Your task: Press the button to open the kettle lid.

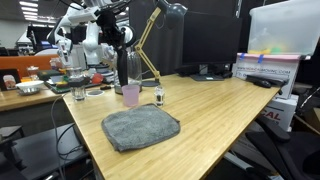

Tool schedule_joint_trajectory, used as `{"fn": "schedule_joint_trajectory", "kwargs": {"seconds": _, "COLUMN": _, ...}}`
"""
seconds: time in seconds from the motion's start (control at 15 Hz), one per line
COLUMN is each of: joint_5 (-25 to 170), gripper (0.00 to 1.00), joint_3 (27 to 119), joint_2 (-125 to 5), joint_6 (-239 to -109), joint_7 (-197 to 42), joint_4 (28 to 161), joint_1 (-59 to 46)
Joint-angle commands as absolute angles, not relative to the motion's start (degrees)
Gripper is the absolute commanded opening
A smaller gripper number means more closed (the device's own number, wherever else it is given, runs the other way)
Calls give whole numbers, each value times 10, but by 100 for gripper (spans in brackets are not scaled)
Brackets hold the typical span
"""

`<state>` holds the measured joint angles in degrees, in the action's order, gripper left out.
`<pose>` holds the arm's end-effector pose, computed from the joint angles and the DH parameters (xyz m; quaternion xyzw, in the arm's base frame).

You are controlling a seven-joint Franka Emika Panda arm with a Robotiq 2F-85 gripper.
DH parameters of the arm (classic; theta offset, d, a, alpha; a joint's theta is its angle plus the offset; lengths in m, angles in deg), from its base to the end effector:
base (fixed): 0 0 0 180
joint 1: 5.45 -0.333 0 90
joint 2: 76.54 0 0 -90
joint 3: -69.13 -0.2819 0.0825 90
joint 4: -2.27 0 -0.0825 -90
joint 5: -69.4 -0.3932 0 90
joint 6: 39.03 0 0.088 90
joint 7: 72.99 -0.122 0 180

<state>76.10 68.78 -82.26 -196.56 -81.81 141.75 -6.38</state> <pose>0.5244 0.0157 0.3330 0.9779 -0.0160 0.2077 0.0151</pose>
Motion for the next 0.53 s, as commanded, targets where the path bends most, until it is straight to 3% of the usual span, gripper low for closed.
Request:
{"fn": "schedule_joint_trajectory", "kwargs": {"seconds": 0.0, "joint_5": 725, "gripper": 0, "joint_3": 694, "joint_2": -856, "joint_6": -1958, "joint_7": -787, "joint_4": 1426, "joint_1": -59}}
{"fn": "schedule_joint_trajectory", "kwargs": {"seconds": 0.47, "joint_5": 730, "gripper": 4, "joint_3": 699, "joint_2": -924, "joint_6": -1928, "joint_7": -791, "joint_4": 1439, "joint_1": -40}}
